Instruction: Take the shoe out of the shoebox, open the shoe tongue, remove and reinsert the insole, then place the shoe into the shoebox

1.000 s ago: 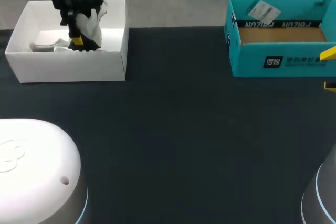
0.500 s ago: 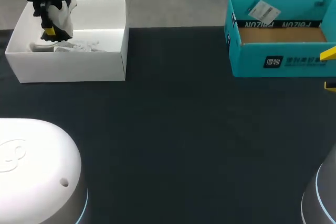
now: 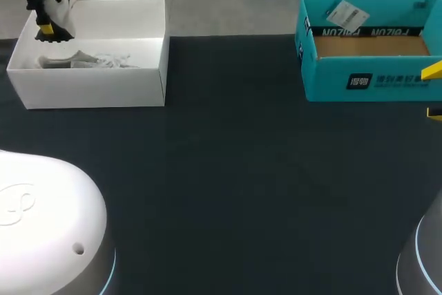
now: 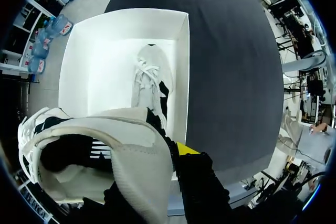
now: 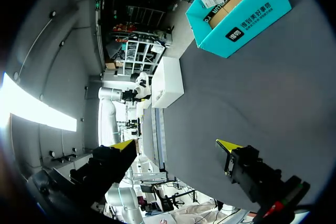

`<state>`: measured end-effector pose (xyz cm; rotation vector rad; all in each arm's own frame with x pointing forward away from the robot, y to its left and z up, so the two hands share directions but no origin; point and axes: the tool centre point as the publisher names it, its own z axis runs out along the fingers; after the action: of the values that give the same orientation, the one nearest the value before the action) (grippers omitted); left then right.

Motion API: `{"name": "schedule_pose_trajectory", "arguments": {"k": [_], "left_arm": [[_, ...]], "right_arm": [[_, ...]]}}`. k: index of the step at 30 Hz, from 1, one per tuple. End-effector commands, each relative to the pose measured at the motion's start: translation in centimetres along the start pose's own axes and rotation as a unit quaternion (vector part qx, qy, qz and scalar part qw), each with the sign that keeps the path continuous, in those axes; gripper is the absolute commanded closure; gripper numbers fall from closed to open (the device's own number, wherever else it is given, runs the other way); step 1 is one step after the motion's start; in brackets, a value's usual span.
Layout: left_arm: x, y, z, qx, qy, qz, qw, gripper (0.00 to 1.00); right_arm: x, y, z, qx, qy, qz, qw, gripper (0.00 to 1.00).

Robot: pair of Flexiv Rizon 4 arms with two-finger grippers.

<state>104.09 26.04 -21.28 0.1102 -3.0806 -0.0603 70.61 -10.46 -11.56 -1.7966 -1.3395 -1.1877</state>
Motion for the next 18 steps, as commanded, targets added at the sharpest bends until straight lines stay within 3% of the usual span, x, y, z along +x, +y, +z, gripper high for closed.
{"name": "schedule_pose_trajectory", "arguments": {"k": [1,12,18], "left_arm": [[-3.1,1.2,0.5,0.0,0.031,0.004,1.0,1.0],[-8.0,3.6,2.0,-0.003,0.041,-0.014,0.999,1.0],[-9.3,4.1,2.2,0.005,0.042,-0.016,0.999,1.0]], "right_arm": [[0.0,-0.2,0.0,-0.001,-0.001,0.0,1.0,0.0],[0.0,-0.2,0.0,-0.001,-0.001,0.0,1.0,0.0],[0.0,-0.2,0.0,-0.001,-0.001,0.0,1.0,0.0]]}}
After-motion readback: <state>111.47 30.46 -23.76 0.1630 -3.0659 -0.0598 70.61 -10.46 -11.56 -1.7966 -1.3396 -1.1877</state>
